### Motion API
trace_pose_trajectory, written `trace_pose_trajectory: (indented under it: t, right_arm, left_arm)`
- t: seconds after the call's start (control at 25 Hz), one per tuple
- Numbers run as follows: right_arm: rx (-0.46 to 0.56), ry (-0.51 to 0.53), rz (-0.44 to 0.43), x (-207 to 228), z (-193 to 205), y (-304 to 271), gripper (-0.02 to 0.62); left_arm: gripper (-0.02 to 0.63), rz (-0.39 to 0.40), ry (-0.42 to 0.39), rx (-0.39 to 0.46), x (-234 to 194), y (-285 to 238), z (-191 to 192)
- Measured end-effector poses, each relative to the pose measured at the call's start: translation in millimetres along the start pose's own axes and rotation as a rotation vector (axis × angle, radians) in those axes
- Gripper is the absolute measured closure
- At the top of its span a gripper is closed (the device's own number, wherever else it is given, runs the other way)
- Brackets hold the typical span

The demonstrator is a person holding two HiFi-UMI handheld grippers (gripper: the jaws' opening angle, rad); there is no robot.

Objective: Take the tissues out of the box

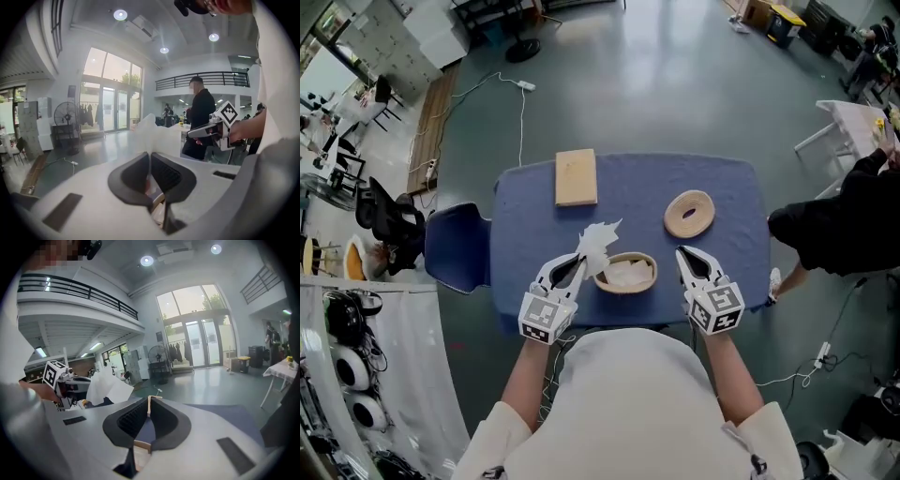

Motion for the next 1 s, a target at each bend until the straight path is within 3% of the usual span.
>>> trace_pose_trajectory:
  t: [0.44, 1.0]
  right_arm:
    - [0.126, 0.141, -0.044, -21.1, -73.1, 10.7, 0.554]
    - [0.185, 0.223, -0.049, -24.9, -100.4, 17.9, 0.555]
  left_arm:
    - [0.582, -0.159, 0.014, 0.146, -31.2, 48.4, -53.0]
    - [0.581, -0.219, 0.015, 0.202, -40.2, 65.0, -67.2]
Point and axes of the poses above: the fingertips, and each gripper's own axes: y backward along the fingers, x to its right, z out of its underside, the point moved 2 cm from there along y, backward along the fingers, and after that the axes turned 2 degrees about -x, right-handed, at the moved point
